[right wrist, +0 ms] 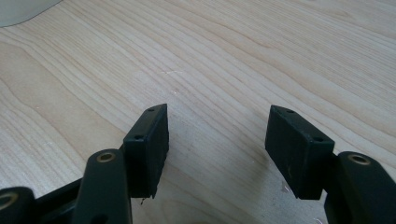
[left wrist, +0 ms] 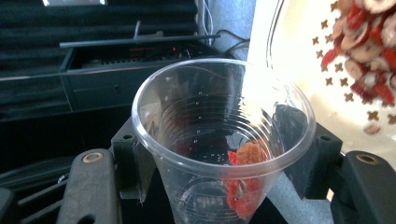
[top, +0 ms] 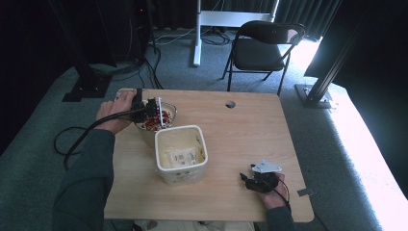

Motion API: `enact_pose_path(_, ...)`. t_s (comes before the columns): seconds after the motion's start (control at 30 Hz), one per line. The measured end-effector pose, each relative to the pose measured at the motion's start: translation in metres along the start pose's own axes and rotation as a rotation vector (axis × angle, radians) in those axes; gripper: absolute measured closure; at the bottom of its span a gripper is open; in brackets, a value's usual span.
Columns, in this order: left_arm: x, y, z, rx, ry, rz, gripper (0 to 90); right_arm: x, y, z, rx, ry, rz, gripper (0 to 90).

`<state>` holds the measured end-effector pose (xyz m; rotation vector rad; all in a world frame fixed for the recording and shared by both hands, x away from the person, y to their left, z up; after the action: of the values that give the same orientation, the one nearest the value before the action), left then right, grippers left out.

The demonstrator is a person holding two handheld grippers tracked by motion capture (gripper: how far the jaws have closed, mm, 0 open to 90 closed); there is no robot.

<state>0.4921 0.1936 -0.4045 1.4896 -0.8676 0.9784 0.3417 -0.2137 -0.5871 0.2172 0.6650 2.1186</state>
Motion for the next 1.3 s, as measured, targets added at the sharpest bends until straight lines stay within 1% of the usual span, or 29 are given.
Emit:
enact_pose_path(0.1,-0.001,-0.004,-0.016,0.037,0.023,-0.011,35.7,0.0,0.0,0.0,0.0,0.0,0.004,39.1)
enact_pose_path(0.13,-0.001,-0.004,-0.016,0.037,0.023,-0.011,35.7,0.0,0.0,0.0,0.0,0.0,0.004,39.1)
enact_pose_path(0.17,-0.001,-0.004,-0.019,0.044,0.032,-0.012,35.7,0.0,0.0,0.0,0.0,0.0,0.004,39.1)
enact_pose_path(0.23,-0.001,-0.002,-0.013,0.022,0.033,-0.007,35.7,0.0,0.0,0.0,0.0,-0.001,0.006,39.1)
enact_pose_path(0.3,-0.001,0.0,-0.002,-0.002,0.016,-0.002,35.7,0.0,0.0,0.0,0.001,0.0,0.004,39.1)
enact_pose_path(0.33,-0.001,0.0,-0.002,-0.002,0.016,-0.002,35.7,0.0,0.0,0.0,0.001,0.0,0.004,39.1)
enact_pose_path(0.37,-0.003,0.001,0.003,-0.014,-0.001,0.0,35.7,0.0,0.0,0.0,0.001,-0.002,0.003,39.1)
enact_pose_path(0.4,-0.003,0.0,0.0,-0.003,-0.003,-0.005,35.7,0.0,0.0,0.0,0.001,-0.001,0.001,39.1)
enact_pose_path(0.5,-0.003,-0.004,-0.015,0.029,0.026,-0.012,35.7,0.0,0.0,0.0,0.0,-0.001,0.004,39.1)
enact_pose_path(0.57,-0.003,-0.005,-0.02,0.041,0.033,-0.014,35.7,0.0,0.0,0.0,0.001,-0.001,0.007,39.1)
enact_pose_path(0.6,-0.003,-0.004,-0.018,0.037,0.033,-0.012,35.7,0.0,0.0,0.0,0.001,-0.002,0.007,39.1)
enact_pose_path(0.67,-0.003,-0.002,-0.008,0.01,0.027,-0.008,35.7,0.0,0.0,0.0,0.001,-0.001,0.006,39.1)
enact_pose_path(0.73,-0.004,0.0,0.002,-0.01,0.004,-0.008,35.7,0.0,-0.001,0.0,0.001,-0.001,0.006,39.1)
enact_pose_path(0.77,-0.004,0.0,0.002,-0.005,-0.003,-0.008,35.7,0.0,-0.001,0.0,0.001,0.0,0.005,39.1)
enact_pose_path(0.83,-0.003,-0.002,-0.005,0.01,0.004,-0.012,35.7,0.0,-0.001,0.0,0.001,-0.001,0.004,39.1)
enact_pose_path(0.93,-0.003,-0.005,-0.022,0.045,0.026,-0.018,35.6,0.0,-0.001,0.0,0.001,-0.002,0.007,39.1)
enact_pose_path(1.0,-0.003,-0.006,-0.026,0.056,0.031,-0.019,35.6,0.0,-0.001,0.0,0.002,-0.003,0.008,39.1)
enact_pose_path(1.07,-0.003,-0.005,-0.019,0.042,0.022,-0.015,35.6,0.0,-0.001,0.0,0.002,-0.003,0.008,39.0)
enact_pose_path(1.17,-0.005,-0.002,-0.003,0.007,-0.014,-0.007,35.6,0.0,-0.001,0.001,0.002,-0.005,0.006,39.0)
enact_pose_path(1.2,-0.007,-0.002,-0.002,0.008,-0.029,-0.011,35.6,0.0,-0.001,0.001,0.002,-0.004,0.005,39.0)
enact_pose_path(1.23,-0.007,-0.003,-0.005,0.021,-0.043,-0.015,35.6,0.0,-0.001,0.001,0.002,-0.004,0.004,39.0)
enact_pose_path(1.3,-0.007,-0.005,-0.016,0.052,-0.025,-0.02,35.6,0.0,-0.001,0.001,0.002,-0.003,0.003,39.0)
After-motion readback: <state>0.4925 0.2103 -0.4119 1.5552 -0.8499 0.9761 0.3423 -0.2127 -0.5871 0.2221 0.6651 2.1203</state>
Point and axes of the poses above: each handheld gripper's, and its own axes: y roughly backward along the jaws, z roughly out of its top, x roughly to its left, the point moved 6 cm from there along -y, roughly forward along the jaws, and after that the axes turned 8 degrees about -x, right-handed, at the moved point
